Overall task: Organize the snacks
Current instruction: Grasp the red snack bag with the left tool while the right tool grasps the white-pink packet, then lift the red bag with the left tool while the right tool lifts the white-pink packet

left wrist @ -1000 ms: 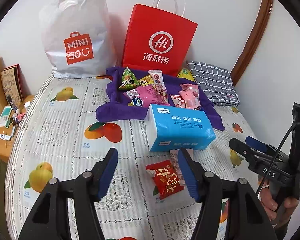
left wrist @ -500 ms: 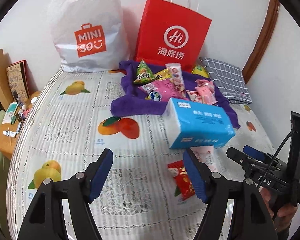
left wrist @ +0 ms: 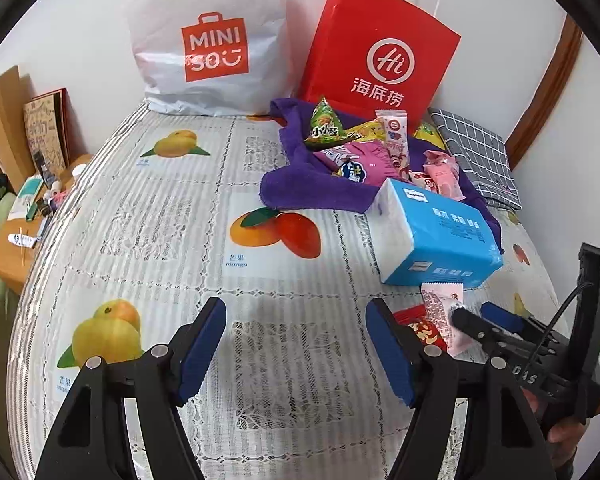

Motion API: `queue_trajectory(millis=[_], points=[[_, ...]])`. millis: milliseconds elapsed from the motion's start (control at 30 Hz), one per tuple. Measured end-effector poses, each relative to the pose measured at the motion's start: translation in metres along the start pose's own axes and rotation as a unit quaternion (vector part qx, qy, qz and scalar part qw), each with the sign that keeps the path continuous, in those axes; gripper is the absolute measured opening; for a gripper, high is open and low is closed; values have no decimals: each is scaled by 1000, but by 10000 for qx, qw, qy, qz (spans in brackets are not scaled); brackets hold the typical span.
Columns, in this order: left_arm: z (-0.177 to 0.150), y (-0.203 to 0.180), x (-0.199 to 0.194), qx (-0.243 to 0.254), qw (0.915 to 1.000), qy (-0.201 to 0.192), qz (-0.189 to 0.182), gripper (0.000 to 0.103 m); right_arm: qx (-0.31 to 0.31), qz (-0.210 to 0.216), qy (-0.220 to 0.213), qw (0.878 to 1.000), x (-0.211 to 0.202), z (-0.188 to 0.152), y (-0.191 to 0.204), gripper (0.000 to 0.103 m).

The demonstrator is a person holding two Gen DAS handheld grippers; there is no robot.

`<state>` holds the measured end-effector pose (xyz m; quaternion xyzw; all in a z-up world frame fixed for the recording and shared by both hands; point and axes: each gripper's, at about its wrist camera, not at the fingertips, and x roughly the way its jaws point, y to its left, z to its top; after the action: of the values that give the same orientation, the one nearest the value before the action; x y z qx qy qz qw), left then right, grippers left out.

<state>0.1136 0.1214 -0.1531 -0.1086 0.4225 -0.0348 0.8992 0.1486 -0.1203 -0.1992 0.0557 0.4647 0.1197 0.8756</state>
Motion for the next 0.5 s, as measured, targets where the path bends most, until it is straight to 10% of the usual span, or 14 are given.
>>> queue_trajectory(millis=[300, 500], points=[[-4, 3, 3, -25, 9999, 86, 97, 71, -609, -328, 7, 9976, 18, -3, 22, 70], [-7, -8, 7, 68, 9998, 155, 130, 71, -1002, -145, -63, 9948, 11, -10, 26, 38]])
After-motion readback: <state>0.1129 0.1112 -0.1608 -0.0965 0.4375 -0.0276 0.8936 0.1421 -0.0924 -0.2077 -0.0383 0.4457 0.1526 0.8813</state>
